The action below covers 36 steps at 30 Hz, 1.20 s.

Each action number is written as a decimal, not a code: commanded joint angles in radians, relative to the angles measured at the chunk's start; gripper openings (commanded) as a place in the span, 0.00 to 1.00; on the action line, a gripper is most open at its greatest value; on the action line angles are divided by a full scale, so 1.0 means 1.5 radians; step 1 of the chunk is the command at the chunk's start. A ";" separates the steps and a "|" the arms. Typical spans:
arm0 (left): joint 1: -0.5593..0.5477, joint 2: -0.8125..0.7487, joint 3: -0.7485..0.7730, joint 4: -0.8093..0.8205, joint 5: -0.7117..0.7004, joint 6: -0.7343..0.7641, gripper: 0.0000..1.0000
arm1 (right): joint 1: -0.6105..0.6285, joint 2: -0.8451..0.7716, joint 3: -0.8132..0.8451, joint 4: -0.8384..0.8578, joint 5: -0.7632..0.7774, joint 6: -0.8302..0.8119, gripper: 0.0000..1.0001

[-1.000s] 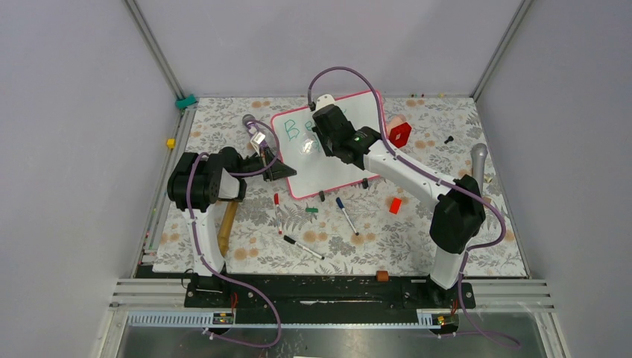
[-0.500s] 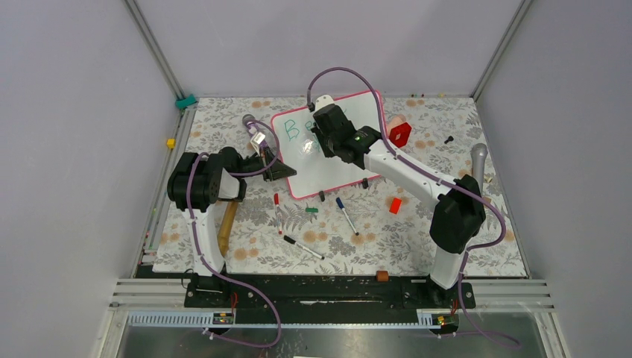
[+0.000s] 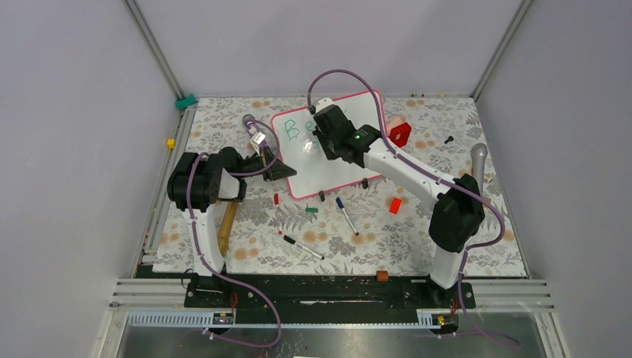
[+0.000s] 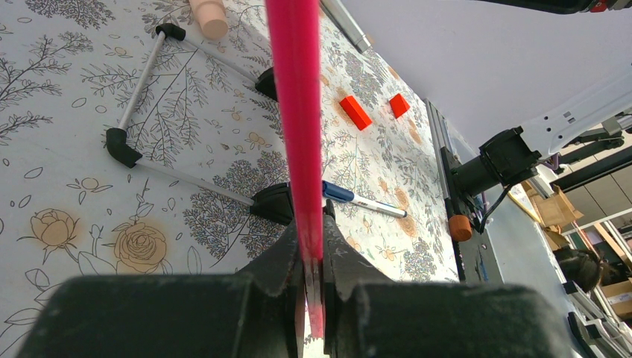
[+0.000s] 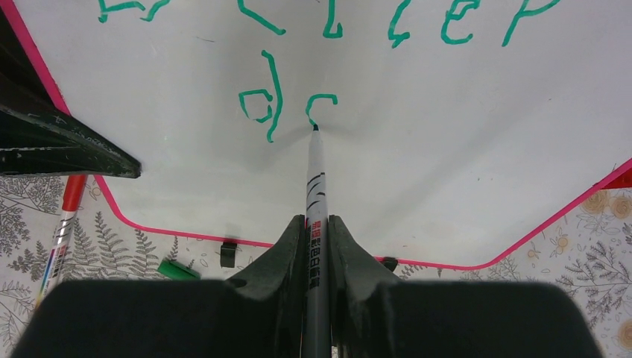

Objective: Write a sentence on the whiteboard

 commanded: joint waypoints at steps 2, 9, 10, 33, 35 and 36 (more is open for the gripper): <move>-0.014 0.016 -0.005 0.030 0.090 0.059 0.00 | -0.009 0.011 0.038 -0.010 0.033 -0.002 0.00; -0.014 0.017 -0.004 0.029 0.090 0.059 0.00 | -0.012 0.019 0.053 -0.006 0.049 -0.002 0.00; -0.014 0.017 -0.004 0.030 0.090 0.059 0.00 | -0.013 0.019 0.054 -0.005 0.049 -0.001 0.00; -0.014 0.017 -0.004 0.031 0.089 0.059 0.00 | -0.016 0.030 0.078 -0.005 0.038 -0.007 0.00; -0.014 0.017 -0.004 0.030 0.090 0.059 0.00 | -0.016 0.028 0.074 -0.004 0.037 -0.006 0.00; -0.014 0.018 -0.004 0.030 0.089 0.058 0.00 | -0.016 0.028 0.070 -0.005 0.036 -0.006 0.00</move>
